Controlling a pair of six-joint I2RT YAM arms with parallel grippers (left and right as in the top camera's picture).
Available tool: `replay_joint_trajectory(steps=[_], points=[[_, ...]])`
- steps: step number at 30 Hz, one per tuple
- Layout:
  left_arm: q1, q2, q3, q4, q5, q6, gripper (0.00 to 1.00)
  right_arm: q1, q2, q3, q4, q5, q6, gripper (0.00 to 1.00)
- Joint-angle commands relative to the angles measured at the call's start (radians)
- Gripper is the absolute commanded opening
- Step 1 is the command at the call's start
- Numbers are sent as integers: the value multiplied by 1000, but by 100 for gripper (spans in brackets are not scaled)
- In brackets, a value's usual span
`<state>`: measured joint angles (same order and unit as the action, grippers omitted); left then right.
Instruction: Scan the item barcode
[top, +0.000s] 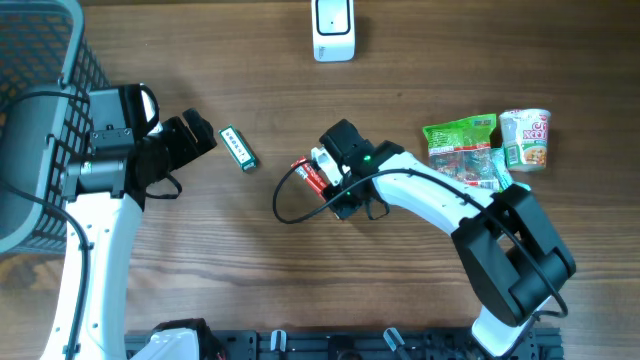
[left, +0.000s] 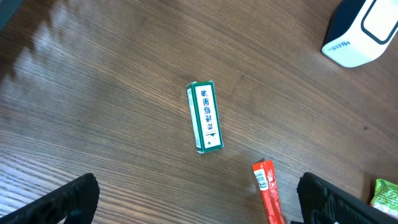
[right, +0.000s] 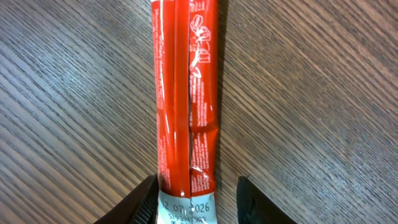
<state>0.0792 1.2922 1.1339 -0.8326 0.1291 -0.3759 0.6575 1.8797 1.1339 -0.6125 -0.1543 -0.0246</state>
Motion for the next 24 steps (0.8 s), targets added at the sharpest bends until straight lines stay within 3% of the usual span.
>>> replay_joint_trajectory(steps=[1, 10, 14, 24], points=[[-3, 4, -1, 2, 8, 9, 100, 0, 8, 18, -27, 16, -2, 40], [-3, 4, -1, 2, 8, 9, 100, -1, 13, -57, 38, 24, 1, 26], [-3, 4, -1, 2, 8, 9, 100, -5, 9, -61, 55, 40, -1, 5], [-3, 4, -1, 2, 8, 9, 100, -2, -168, -14, -13, 246, -2, 4]])
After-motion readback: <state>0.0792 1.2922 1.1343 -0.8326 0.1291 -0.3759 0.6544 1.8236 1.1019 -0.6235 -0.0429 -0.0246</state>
